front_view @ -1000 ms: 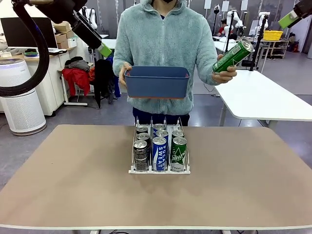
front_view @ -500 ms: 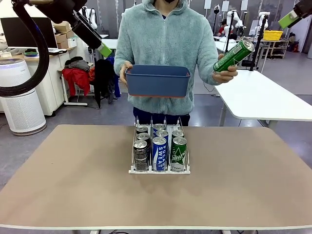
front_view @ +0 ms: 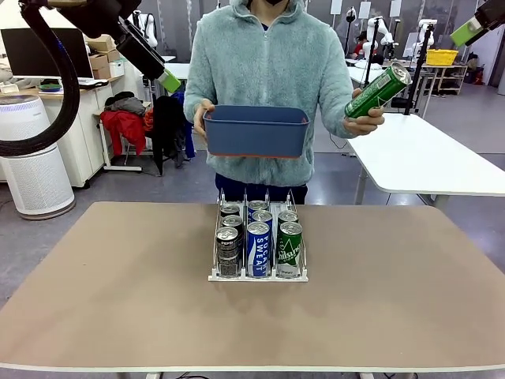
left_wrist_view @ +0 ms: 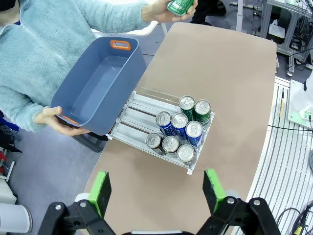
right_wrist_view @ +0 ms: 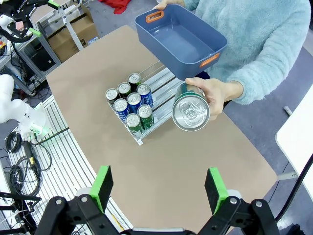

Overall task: Fill the beverage cans into the dispenser.
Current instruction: Pick up the Sprite handed by the human.

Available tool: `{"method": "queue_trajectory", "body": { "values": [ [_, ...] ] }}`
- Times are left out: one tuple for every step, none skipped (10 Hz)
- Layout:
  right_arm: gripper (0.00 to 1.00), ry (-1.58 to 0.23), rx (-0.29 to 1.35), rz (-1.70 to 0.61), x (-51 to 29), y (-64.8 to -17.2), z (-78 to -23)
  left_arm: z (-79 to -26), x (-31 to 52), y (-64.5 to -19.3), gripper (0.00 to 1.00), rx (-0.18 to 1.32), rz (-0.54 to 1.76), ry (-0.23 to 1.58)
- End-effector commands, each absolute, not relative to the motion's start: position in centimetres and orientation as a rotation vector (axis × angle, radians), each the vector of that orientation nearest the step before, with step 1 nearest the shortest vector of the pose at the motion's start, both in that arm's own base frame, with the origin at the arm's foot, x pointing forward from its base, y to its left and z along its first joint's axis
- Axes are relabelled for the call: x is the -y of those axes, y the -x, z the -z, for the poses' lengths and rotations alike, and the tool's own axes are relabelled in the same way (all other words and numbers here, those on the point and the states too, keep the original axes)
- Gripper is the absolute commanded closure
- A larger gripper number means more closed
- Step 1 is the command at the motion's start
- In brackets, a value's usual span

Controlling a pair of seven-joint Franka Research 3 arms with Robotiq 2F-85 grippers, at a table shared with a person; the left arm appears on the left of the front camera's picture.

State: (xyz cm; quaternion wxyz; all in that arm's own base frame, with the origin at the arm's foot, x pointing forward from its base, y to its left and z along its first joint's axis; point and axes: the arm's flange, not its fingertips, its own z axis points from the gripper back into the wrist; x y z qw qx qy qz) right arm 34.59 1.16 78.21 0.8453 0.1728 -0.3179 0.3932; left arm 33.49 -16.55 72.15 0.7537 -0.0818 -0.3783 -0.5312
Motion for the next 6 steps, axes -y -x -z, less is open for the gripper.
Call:
{"method": "queue_trajectory", "body": {
  "values": [
    [0.0, -0.38, 0.624, -0.829, -0.7, -36.1, -77.4, -71.9, 16.5, -33.5, 0.0, 0.818, 1.161, 0.18],
    [0.0, -0.35, 0.591, -0.84, -0.6, -37.7, -77.0, -71.9, 16.5, -33.5, 0.0, 0.818, 1.161, 0.18],
    [0.0, -0.346, 0.576, -0.842, -0.5, -38.8, -76.6, -71.9, 16.5, -33.5, 0.0, 0.818, 1.161, 0.18],
    [0.0, -0.343, 0.558, -0.853, -0.4, -39.8, -76.1, -71.9, 16.5, -33.5, 0.0, 0.818, 1.161, 0.18],
    [0.0, -0.348, 0.538, -0.866, -0.3, -40.8, -75.7, -71.9, 16.5, -33.5, 0.0, 0.818, 1.161, 0.18],
    [0.0, -0.36, 0.526, -0.879, -0.6, -41.6, -75.0, -71.9, 16.5, -33.5, 0.0, 0.818, 1.161, 0.18]
  ]
}}
